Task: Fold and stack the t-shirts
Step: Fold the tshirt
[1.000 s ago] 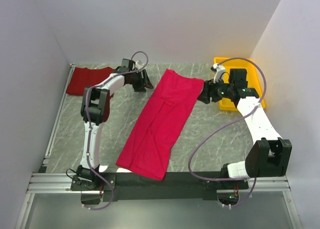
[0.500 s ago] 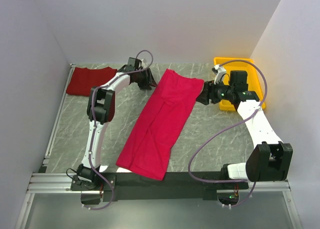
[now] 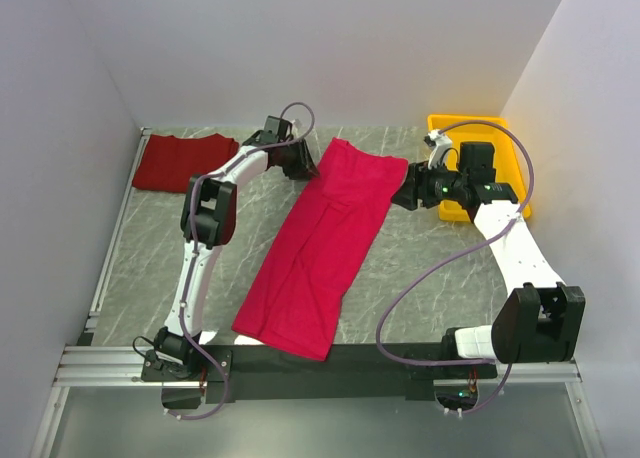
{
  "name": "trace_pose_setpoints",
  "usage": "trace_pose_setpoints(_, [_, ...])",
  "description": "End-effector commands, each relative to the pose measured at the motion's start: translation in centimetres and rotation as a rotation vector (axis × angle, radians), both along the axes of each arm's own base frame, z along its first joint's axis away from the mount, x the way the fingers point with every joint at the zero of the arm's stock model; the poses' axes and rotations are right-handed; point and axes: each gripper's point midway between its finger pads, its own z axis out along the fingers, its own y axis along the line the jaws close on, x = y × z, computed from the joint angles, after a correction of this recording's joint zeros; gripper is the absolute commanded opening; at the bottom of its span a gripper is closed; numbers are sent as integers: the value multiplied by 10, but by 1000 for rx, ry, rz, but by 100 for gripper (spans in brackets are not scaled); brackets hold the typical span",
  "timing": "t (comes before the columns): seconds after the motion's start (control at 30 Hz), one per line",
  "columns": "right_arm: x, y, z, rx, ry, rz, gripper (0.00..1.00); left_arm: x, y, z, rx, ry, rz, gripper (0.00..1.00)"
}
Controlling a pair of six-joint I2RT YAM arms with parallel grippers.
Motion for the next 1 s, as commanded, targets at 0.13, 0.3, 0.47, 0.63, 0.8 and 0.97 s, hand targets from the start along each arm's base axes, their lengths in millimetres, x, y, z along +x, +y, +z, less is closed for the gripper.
trace_pose_setpoints(0.13, [0, -1, 18, 10, -66, -5, 68, -10, 5, -40, 72, 92, 14, 28])
trace_pose_setpoints(0.3, [1, -9, 17, 7, -67, -30, 68, -8, 0, -33, 44, 83, 14, 11])
trace_pose_setpoints(0.47, [1, -11, 17, 2, -70, -34, 68, -6, 2, -30, 27, 77, 19, 1])
trace_pose_setpoints(0.63, [1, -13, 14, -5, -65, -40, 68, 1, 22, -24, 27, 65, 76, 1])
trace_pose_setpoints(0.8, [1, -14, 12, -9, -62, -44, 68, 17, 56, -15, 22, 44, 161, 1])
trace_pose_setpoints(0.97, [4, -16, 10, -16, -57, -52, 68, 21, 87, -17, 22, 59, 226, 0])
